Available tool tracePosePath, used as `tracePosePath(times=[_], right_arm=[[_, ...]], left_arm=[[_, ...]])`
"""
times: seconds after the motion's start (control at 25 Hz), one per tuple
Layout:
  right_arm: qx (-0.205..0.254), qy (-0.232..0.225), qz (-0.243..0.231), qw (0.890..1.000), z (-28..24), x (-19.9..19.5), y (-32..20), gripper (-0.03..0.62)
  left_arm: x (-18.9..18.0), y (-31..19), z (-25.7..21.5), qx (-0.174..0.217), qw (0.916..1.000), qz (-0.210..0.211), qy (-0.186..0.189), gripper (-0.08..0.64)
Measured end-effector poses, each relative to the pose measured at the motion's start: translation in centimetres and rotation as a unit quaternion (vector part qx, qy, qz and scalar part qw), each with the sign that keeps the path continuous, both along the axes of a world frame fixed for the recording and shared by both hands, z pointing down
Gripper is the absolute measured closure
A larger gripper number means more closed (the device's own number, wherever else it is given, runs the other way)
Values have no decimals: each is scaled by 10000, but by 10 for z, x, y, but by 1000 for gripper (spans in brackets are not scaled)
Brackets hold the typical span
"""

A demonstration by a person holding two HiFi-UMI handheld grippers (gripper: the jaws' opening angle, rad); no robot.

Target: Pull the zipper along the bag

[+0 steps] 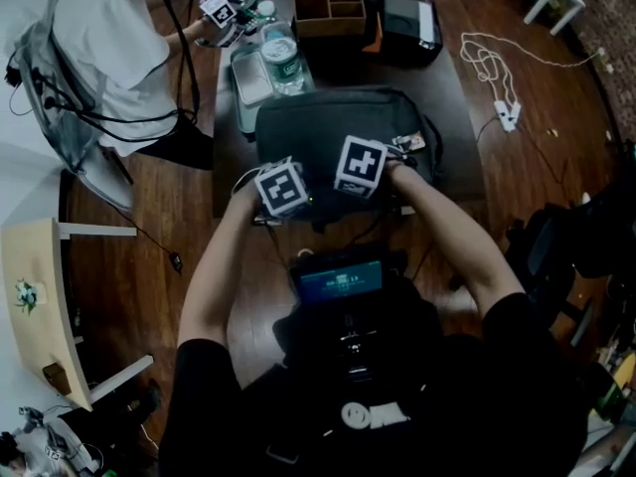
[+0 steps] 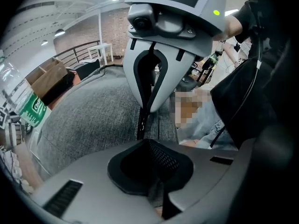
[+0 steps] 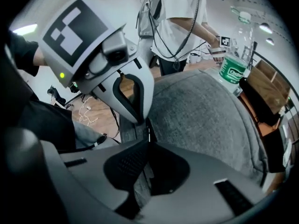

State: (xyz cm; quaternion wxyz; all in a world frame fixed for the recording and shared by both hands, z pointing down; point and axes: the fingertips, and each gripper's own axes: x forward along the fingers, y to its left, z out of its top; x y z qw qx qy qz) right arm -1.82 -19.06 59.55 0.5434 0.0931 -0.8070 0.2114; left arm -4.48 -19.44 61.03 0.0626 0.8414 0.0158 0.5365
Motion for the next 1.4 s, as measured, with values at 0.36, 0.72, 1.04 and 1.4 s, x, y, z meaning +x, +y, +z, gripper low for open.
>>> tracePosePath(times=[0.36, 0.72, 1.04, 1.4], right_arm=[[64, -350, -27, 9994, -10, 30, -10, 578], [-18, -571, -96, 9983, -10, 65, -14, 577], [-69, -778, -71, 9969, -10, 90, -8, 577], [-144, -988, -82, 9950, -10, 116, -5, 577]], left_arm=[[2, -2, 2, 306, 9991, -82, -285, 558], [2, -5, 7, 272, 9977, -257, -560, 558], [4, 1, 8, 283, 9962, -367, -742, 558], [2, 1, 8, 340, 9939, -514, -917, 557]])
